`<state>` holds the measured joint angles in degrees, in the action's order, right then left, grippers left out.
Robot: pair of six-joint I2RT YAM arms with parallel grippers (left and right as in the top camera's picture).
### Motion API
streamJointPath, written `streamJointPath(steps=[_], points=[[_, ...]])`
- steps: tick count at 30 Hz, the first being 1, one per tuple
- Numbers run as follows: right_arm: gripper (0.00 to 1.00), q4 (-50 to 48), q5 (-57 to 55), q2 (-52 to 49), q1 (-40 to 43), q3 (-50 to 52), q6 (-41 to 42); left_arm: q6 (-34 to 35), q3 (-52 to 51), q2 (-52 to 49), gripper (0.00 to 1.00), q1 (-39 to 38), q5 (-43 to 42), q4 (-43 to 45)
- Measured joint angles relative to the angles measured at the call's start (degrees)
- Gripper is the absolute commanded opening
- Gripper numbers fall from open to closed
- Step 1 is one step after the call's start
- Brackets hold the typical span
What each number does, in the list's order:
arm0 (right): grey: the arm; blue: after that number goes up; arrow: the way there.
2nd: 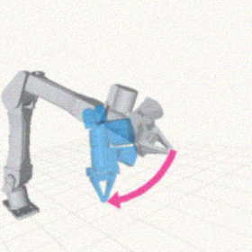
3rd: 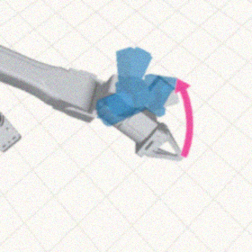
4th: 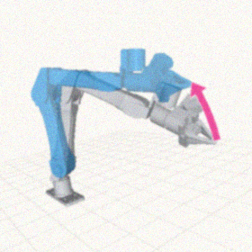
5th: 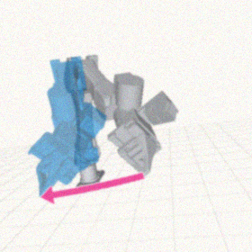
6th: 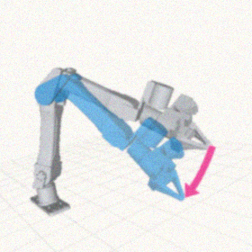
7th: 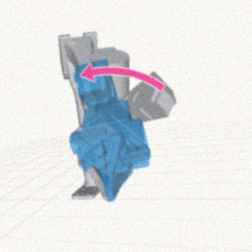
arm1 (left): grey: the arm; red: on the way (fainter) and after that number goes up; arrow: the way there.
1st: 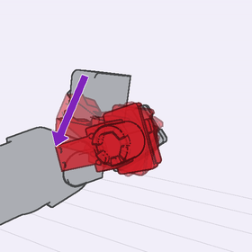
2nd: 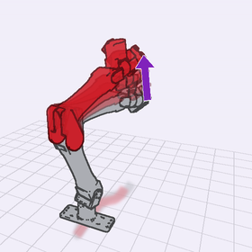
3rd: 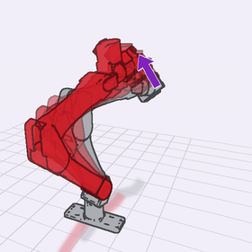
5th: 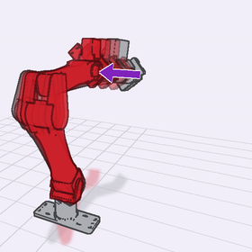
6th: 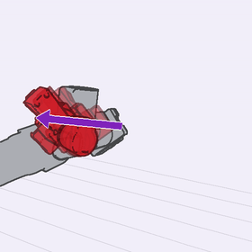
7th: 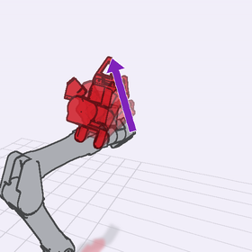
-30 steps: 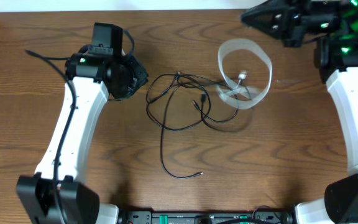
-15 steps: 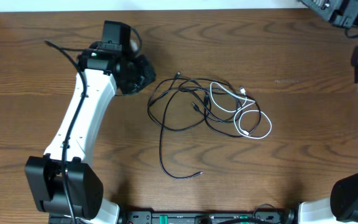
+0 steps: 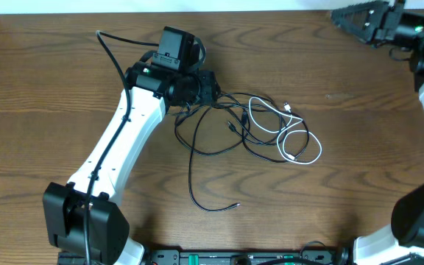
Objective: Untangle cables
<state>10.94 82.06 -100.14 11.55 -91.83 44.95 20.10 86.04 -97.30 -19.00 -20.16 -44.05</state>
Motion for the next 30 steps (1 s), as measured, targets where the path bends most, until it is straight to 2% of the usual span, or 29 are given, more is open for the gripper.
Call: streamJointPath(steps=[4,6,7,8,14,19,24,30], points=[[0.12,15.9,-10.6,-2.4,-0.3,0.4,-10.3,-0.9,0.0,0.0,0.61,0.1,1.0,-0.1],[0.16,22.1,-17.5,-2.6,-0.6,0.7,-15.3,-0.9,0.0,0.0,0.63,0.1,1.0,-0.2],[0.20,24.2,-20.0,-2.6,-0.8,0.7,-17.5,-0.9,0.0,0.0,0.63,0.1,1.0,-0.2],[0.30,26.4,-22.7,-2.6,-1.0,0.6,-20.3,-0.9,0.0,0.0,0.64,0.1,1.0,-0.2],[0.64,39.0,-31.7,-2.6,-1.6,0.5,-35.3,-0.9,0.0,0.0,0.66,0.1,1.0,-0.2],[0.80,47.6,-40.9,-2.6,-5.6,0.5,-49.9,-0.9,0.0,0.0,0.70,0.1,1.0,-0.2],[0.86,48.9,-43.8,-3.8,-11.4,0.5,-60.2,-0.9,0.0,-0.6,0.70,0.1,1.0,-0.2],[0.84,49.0,-43.7,-10.9,-16.3,0.5,-69.5,-0.9,0.0,-1.0,0.70,0.1,1.0,-0.2]])
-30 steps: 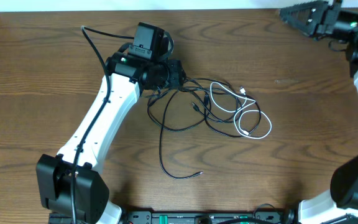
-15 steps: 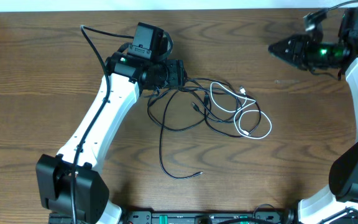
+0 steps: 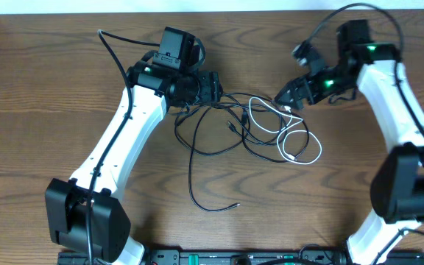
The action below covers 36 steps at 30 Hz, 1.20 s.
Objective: Untangle cables
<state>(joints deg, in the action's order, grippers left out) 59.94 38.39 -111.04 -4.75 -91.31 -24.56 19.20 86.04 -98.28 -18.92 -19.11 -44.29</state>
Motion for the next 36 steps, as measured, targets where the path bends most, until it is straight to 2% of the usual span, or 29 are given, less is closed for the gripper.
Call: streamJointPath(steps=[5,11,15,18,19,20,28,36], points=[[0.81,3.4,5.4,-5.0,-2.1,0.1,-7.2,0.0,0.0,0.0,0.70,0.0,0.0,0.0],[0.67,3.7,8.7,-7.0,-3.8,0.2,-11.1,0.0,0.0,0.0,0.70,0.0,0.0,0.0],[0.47,2.9,10.3,-9.8,-5.3,0.2,-11.5,0.0,0.0,0.0,0.70,0.0,0.0,0.0],[0.21,2.2,11.9,-12.3,-6.3,0.2,-11.0,0.0,0.0,0.0,0.70,0.0,0.0,0.0],[0.06,2.3,12.4,-12.6,-6.4,0.2,-10.9,0.0,0.0,0.0,0.70,0.0,0.0,0.0],[0.01,2.5,13.2,-12.8,-6.5,0.3,-10.5,0.0,0.0,0.0,0.70,0.0,0.0,0.0],[0.01,7.1,18.2,-12.3,-5.2,-6.8,-5.3,0.0,0.0,0.0,0.70,0.0,0.0,0.0],[0.01,7.7,19.1,-5.2,-1.7,-22.0,7.5,0.0,0.0,0.0,0.70,0.0,0.0,0.0]])
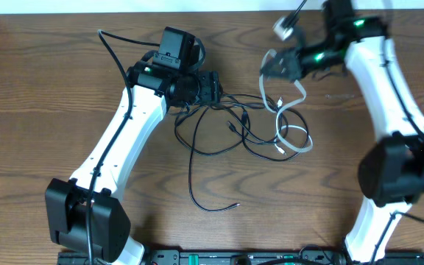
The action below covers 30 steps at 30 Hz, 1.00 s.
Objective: Untangle cables
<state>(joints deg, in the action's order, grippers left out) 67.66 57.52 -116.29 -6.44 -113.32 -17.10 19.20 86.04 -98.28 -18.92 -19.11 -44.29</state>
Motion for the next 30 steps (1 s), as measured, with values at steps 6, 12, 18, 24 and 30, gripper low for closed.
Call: streamJointPath(steps=[6,12,18,24,30], points=[[0.01,0.0,-0.1,5.3,3.2,-11.0,9.5,0.0,0.0,0.0,0.70,0.0,0.0,0.0],[0.01,-1.2,-0.1,8.0,5.4,-19.1,16.3,0.0,0.0,0.0,0.70,0.0,0.0,0.0],[0.01,-6.5,1.5,10.8,11.5,-24.1,24.2,0.0,0.0,0.0,0.70,0.0,0.0,0.0],[0.01,-13.7,4.7,14.1,18.4,-25.0,32.3,0.0,0.0,0.0,0.70,0.0,0.2,0.2],[0.01,-1.6,5.2,14.6,21.9,-25.6,32.5,0.0,0.0,0.0,0.70,0.0,1.1,0.3]])
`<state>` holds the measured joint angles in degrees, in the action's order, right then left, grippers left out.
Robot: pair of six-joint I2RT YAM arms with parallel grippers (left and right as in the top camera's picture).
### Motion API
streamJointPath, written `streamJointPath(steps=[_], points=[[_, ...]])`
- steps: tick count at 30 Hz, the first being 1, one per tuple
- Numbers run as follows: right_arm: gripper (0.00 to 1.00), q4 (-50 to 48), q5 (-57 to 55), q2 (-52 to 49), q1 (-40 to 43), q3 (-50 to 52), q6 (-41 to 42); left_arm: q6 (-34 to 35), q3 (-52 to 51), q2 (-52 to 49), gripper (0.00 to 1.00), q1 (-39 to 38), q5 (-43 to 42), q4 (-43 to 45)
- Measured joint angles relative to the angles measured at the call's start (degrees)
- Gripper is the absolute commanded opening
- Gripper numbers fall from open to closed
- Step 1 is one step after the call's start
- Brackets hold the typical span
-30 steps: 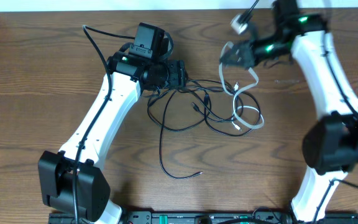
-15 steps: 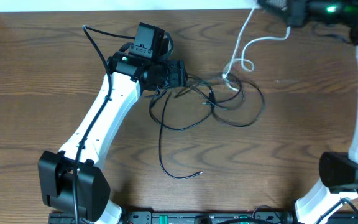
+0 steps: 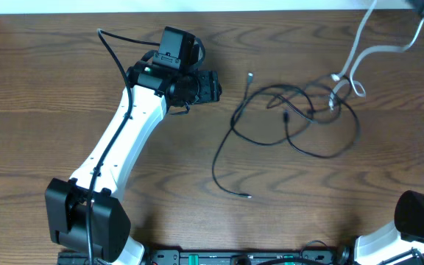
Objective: Untangle cables
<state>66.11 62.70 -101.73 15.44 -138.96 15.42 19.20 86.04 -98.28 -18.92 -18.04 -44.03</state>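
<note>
A black cable (image 3: 214, 165) lies in loose loops right of the table's middle. One free plug end is at the upper left and its tail runs down toward the front. A white cable (image 3: 381, 50) is still tangled with it near the knot (image 3: 334, 99). From there it rises off the table to the top right corner, where only a dark sliver of my right gripper shows, holding it up. My left gripper (image 3: 213, 86) rests at the upper left, apart from both cables; its jaws are too dark to read.
The left arm (image 3: 124, 140) runs diagonally from the front left base to the upper middle. A thin black lead (image 3: 112, 51) loops behind it. The right arm's base (image 3: 422, 221) sits at the front right corner.
The right gripper has gone from above the table's middle to the top right corner with the white cable. The black cable has left the left gripper's tip and now lies further right.
The tangle lay next to the left gripper while the right gripper was at the top right. Then the right gripper stood at the white cable, then held it raised. Now the whole bundle is dragged right, away from the unmoved left arm.
</note>
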Motion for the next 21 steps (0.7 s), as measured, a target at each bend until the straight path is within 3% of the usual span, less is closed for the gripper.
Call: streamJointPath(steps=[7,15,21], points=[[0.01,17.8,-6.1,-0.4,-10.4,1.9,-11.8,0.0,0.0,0.0,0.70,0.0,0.2,0.2],[0.01,25.9,-16.3,-1.4,-18.8,9.2,-17.6,0.0,0.0,0.0,0.70,0.0,0.2,0.1],[0.01,30.2,-18.1,-2.1,-20.0,11.2,-20.3,0.0,0.0,0.0,0.70,0.0,0.2,0.2]])
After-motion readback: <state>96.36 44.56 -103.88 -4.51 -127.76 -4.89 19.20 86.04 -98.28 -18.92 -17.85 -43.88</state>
